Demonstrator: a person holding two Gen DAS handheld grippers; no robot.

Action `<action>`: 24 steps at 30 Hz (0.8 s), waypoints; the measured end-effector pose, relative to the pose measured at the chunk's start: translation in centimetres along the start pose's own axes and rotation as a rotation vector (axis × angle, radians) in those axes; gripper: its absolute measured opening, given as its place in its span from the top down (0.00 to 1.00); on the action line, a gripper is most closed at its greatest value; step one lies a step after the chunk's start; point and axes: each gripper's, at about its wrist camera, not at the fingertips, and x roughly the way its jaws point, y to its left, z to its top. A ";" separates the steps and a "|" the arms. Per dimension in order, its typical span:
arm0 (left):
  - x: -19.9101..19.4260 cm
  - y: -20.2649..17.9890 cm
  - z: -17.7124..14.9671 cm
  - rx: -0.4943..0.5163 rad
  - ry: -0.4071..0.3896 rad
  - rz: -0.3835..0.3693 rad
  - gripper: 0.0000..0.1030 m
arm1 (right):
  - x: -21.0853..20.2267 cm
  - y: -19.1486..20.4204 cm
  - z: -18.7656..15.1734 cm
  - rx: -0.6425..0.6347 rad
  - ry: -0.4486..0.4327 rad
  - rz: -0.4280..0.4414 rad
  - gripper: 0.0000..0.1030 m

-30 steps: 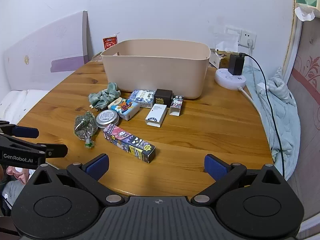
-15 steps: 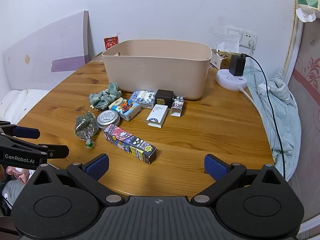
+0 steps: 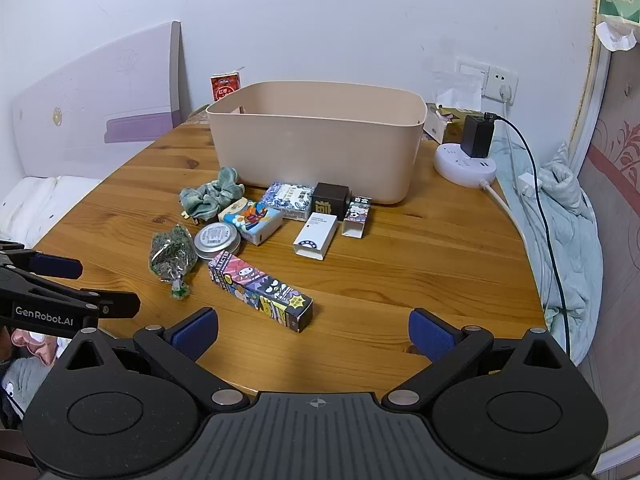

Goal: Organize objects
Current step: 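Move left tool toward green herb bag while right tool approaches character-print box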

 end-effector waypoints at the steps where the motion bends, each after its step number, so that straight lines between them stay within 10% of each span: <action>1: 0.0 0.0 -0.1 0.001 0.001 0.000 0.11 | 0.0 0.0 0.0 -0.002 0.000 -0.001 0.00; 24: 1.4 0.6 1.4 -0.014 0.042 -0.014 0.11 | 1.3 0.2 0.7 -0.080 -0.005 0.035 0.00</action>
